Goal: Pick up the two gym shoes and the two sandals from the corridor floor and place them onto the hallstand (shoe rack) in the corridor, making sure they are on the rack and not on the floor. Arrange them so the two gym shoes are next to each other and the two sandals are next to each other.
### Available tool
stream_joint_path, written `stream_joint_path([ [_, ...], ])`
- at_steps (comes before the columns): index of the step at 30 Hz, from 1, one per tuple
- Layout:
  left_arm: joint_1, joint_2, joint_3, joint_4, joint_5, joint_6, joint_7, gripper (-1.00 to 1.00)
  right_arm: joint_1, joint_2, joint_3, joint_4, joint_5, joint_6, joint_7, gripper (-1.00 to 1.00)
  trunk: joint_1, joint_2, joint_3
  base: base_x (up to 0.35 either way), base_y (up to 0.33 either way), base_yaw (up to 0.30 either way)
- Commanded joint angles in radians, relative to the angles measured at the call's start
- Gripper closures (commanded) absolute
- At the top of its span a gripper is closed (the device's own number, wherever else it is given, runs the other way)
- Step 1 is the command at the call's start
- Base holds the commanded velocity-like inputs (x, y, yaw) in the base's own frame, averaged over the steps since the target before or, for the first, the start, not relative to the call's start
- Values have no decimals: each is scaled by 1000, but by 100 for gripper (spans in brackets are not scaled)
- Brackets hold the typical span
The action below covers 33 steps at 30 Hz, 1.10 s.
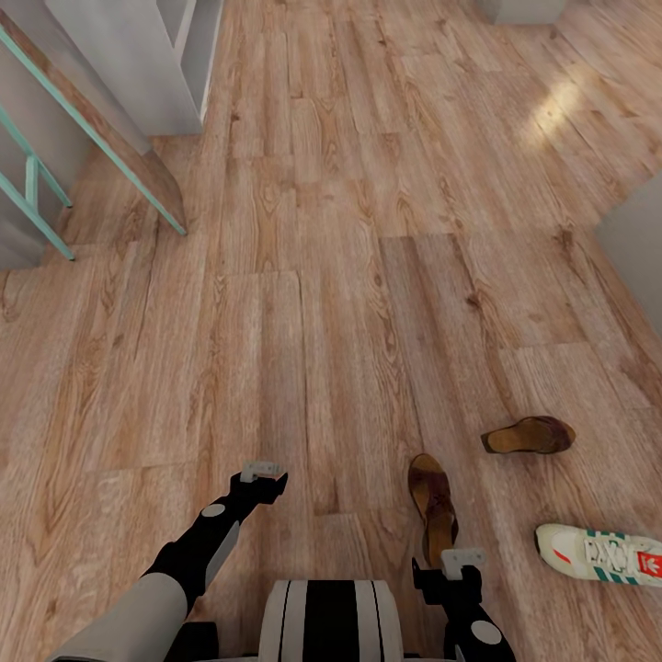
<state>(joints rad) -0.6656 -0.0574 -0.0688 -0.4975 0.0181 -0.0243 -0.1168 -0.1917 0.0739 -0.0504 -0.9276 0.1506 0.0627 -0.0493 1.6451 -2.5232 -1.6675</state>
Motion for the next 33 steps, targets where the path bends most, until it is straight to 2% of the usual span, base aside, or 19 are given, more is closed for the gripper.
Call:
stream_joint_path([
  [1,0,0,-2,1,2,-3,-1,-100,0,1,-2,-1,11,6,-1,-100,0,0,0,8,0,-45],
  [8,-1,1,-2,-1,2,-3,-1,-100,0,1,-2,-2,11,6,-1,-100,0,0,0,2,0,-177],
  [14,-2,2,-2,-1,2,-2,-1,-100,0,1,-1,-2,11,6,-1,-100,0,0,0,0,0,-37],
  [25,-2,4,-2,0,2,0,-1,-100,0,1,0,-2,10,6,-1,-100,5,-3,-50,0,0,-5],
  [33,-2,4,-2,0,3,0,-1,-100,0,1,0,-2,10,6,-1,-100,5,-3,-58,0,0,0],
])
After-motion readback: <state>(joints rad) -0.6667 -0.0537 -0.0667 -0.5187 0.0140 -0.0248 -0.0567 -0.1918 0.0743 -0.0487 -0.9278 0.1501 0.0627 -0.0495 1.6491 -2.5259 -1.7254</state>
